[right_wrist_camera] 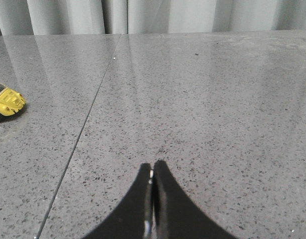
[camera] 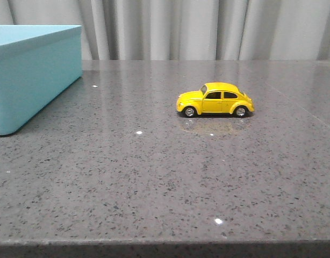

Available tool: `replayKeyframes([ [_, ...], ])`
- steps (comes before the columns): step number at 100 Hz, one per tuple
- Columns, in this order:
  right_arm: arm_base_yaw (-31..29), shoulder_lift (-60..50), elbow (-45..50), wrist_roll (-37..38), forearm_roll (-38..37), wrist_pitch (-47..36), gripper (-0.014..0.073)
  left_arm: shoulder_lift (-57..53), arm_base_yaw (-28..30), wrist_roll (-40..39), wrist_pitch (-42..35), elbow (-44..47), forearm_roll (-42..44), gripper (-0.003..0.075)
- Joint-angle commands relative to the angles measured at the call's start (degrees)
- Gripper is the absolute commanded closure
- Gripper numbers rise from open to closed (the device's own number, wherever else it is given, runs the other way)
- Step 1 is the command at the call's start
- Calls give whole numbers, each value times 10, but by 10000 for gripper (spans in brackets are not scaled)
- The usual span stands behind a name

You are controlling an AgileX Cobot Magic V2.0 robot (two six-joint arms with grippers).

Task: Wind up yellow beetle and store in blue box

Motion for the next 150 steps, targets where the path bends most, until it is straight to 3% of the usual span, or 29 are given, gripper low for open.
replayKeyframes([
  [1,-3,-13,-10,-4,-3,-42,661,-18,1,-2,-44,12,-4,739],
  [94,-3,-13,-10,-4,-3,-43,661,-18,1,-2,-44,12,-4,739],
  [118,-3,-13,-10,-4,-3,-94,661,-18,2,-2,-56,12,-4,739],
  [137,-3,-13,-11,-4,-3,-135,661,-18,2,-2,-107,12,-4,739],
  [150,-3,-13,-24,-4,-3,-117,661,-18,2,-2,-105,-3,-10,739],
])
